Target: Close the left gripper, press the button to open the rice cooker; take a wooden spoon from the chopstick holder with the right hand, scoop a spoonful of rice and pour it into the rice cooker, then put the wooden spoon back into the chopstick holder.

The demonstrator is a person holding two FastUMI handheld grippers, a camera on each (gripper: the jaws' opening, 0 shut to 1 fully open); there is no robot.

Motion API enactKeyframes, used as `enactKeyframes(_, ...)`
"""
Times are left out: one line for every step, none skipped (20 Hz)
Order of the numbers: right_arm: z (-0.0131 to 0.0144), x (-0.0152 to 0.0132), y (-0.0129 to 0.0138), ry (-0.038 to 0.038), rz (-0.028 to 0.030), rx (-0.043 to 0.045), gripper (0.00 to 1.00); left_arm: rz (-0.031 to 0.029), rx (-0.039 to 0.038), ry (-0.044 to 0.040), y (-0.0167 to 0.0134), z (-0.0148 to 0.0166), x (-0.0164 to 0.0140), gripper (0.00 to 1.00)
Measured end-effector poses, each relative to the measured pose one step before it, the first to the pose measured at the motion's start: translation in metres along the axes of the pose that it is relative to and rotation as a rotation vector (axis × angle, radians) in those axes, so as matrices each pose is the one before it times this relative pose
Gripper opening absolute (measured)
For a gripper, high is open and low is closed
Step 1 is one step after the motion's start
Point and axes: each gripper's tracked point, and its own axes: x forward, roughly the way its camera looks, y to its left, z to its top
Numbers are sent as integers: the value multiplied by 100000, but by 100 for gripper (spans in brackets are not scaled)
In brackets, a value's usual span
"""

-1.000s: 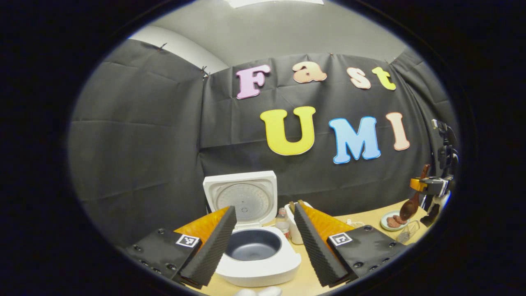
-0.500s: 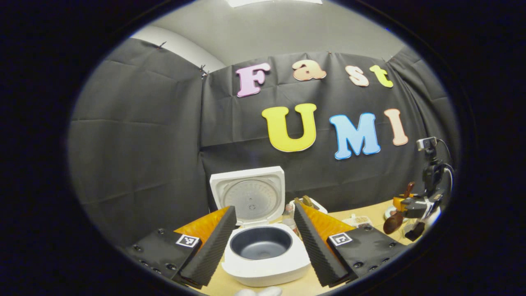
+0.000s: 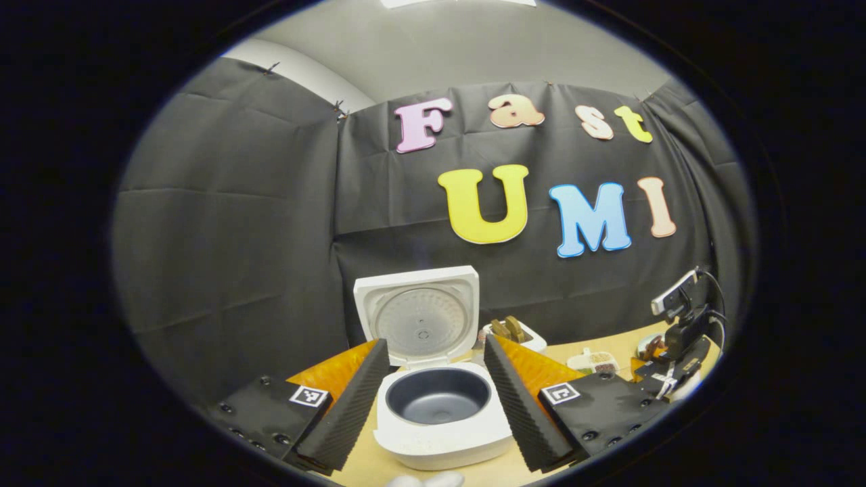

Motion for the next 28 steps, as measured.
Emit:
enactKeyframes(96,-20,276,-552,181,-1961,20,371,-7,505,171,-166,40,96)
enactKeyframes(-112,121,402,-339,237,-1324,20,204,235,235,234,-52,74,96)
enactKeyframes(5,57,390,-296,722,-695,20,153,248,135,184,-186,-53,96)
enactKeyframes(-77,160,578,220,1286,-403,20,218,54,105,181,-35,63,96)
enactKeyframes(-95,58,507,566,1208,28,20,129,69,132,124,-108,-63,96)
enactKeyframes(-197,-31,574,632,1252,659,20,278,39,175,122,13,-8,96)
enactKeyframes(37,-20,410,361,736,578,20,116,4,34,134,107,0,96)
enactKeyframes(-40,91,379,608,1138,1286,20,229,116,-180,138,113,-45,98)
enactKeyframes(-87,66,417,544,1088,1521,20,260,272,-149,194,2,-124,98)
enactKeyframes(-92,-27,477,542,1060,1469,20,196,227,-212,90,73,19,98)
enactKeyframes(-34,-49,331,636,774,1878,20,245,123,-6,109,-44,30,98)
enactKeyframes(16,-23,174,550,883,2432,20,99,148,93,102,10,-30,96)
enactKeyframes(-99,4,146,720,921,3555,20,197,162,121,112,-101,-81,98)
enactKeyframes(25,60,186,649,1108,4396,20,110,222,18,71,16,-74,98)
enactKeyframes(-56,88,124,391,382,4025,20,59,191,24,77,-19,8,98)
enactKeyframes(55,94,9,295,345,3662,20,57,242,-9,95,12,-66,96)
enactKeyframes(-44,43,267,363,1203,4405,20,16,242,2,-60,-12,-33,96)
enactKeyframes(16,52,150,619,1069,4909,20,75,160,-77,47,74,8,96)
enactKeyframes(-43,-46,-8,508,1237,5459,21,-7,144,18,-23,-19,25,98)
enactKeyframes(95,42,-120,494,931,5887,21,-43,67,-51,33,181,47,96)
enactKeyframes(73,27,-259,341,808,6439,21,-143,156,-92,-31,10,-120,96)
enactKeyframes(162,12,-241,453,905,6251,21,75,279,-207,4,171,0,96)
enactKeyframes(-15,87,-330,349,735,5992,20,23,224,30,67,-30,-66,96)
enactKeyframes(141,-37,-269,360,908,5291,21,-208,-33,-88,-101,92,17,96)
enactKeyframes(78,-88,-295,57,730,5420,21,-199,90,-10,-132,95,16,98)
enactKeyframes(-2,-108,-223,156,583,4878,21,-17,227,2,-51,21,43,96)
enactKeyframes(112,-47,-288,118,443,4330,21,-68,170,-88,-61,-6,18,96)
enactKeyframes(50,48,-151,210,742,4066,20,-124,-71,168,6,137,153,97)
